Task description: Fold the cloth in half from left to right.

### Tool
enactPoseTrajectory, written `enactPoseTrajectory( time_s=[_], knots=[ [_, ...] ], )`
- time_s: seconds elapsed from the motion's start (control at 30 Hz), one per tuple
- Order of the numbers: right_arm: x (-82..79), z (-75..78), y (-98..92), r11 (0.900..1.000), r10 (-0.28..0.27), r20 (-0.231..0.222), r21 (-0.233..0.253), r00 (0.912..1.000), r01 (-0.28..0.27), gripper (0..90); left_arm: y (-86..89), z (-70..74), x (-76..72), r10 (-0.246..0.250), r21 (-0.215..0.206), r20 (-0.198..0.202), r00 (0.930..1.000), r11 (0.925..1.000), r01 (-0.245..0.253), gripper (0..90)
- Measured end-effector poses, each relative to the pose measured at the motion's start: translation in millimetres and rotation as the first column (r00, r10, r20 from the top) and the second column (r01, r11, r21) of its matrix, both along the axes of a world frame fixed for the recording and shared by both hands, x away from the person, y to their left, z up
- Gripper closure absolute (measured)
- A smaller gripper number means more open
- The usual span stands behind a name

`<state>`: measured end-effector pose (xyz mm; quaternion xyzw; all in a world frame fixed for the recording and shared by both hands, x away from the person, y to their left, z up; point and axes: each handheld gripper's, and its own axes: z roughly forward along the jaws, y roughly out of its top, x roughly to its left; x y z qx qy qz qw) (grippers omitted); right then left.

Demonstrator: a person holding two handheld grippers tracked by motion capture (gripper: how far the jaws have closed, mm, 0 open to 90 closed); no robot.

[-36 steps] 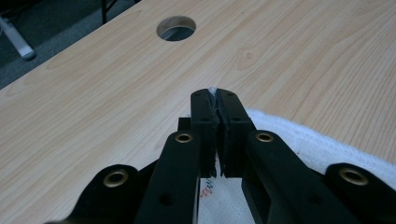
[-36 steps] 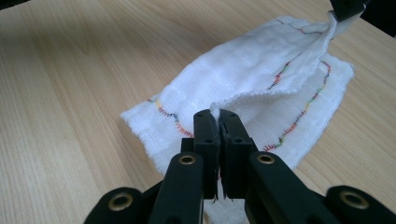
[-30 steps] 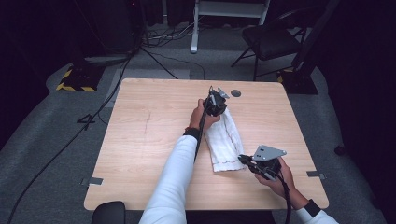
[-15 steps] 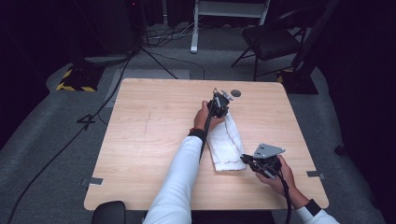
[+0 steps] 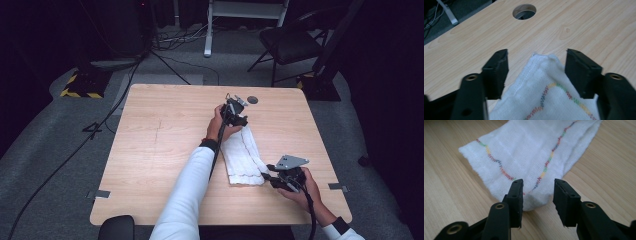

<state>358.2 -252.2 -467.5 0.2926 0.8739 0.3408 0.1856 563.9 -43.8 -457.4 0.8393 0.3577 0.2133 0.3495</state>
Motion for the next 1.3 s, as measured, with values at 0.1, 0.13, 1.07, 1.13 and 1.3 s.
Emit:
enactPoseTrajectory(
  time_s=[0.1,0.13,1.07,1.13,1.3],
  knots=[
    [1.5,1.1,-3.7,1.000,-0.015,-0.004,0.008,0.9999,0.015,52.7,8.2,5.6,-8.9,-0.029,0.008,-0.009,0.9996,0.9996,0.029,25.1],
    [2.2,1.6,-4.4,1.000,-0.017,-0.008,0.010,0.9998,0.017,50.5,11.1,7.4,-11.9,-0.041,0.008,-0.008,0.9991,0.9991,0.041,23.6],
    [41.5,-5.1,-13.9,1.000,-0.019,-0.015,0.014,0.9997,0.019,41.1,58.4,-17.4,-157.6,-0.387,0.116,-0.085,0.9182,0.9114,0.395,23.4],
    [41.5,-6.8,-11.4,1.000,-0.009,-0.021,0.005,0.9997,0.009,41.1,58.3,-22.4,-157.8,-0.383,0.131,-0.107,0.9174,0.9093,0.395,23.5],
    [41.7,-11.9,-5.7,1.000,0.018,-0.039,-0.013,0.9991,-0.018,41.0,59.7,-27.4,-156.7,-0.377,0.122,-0.123,0.9179,0.9121,0.391,23.7]
  ],
)
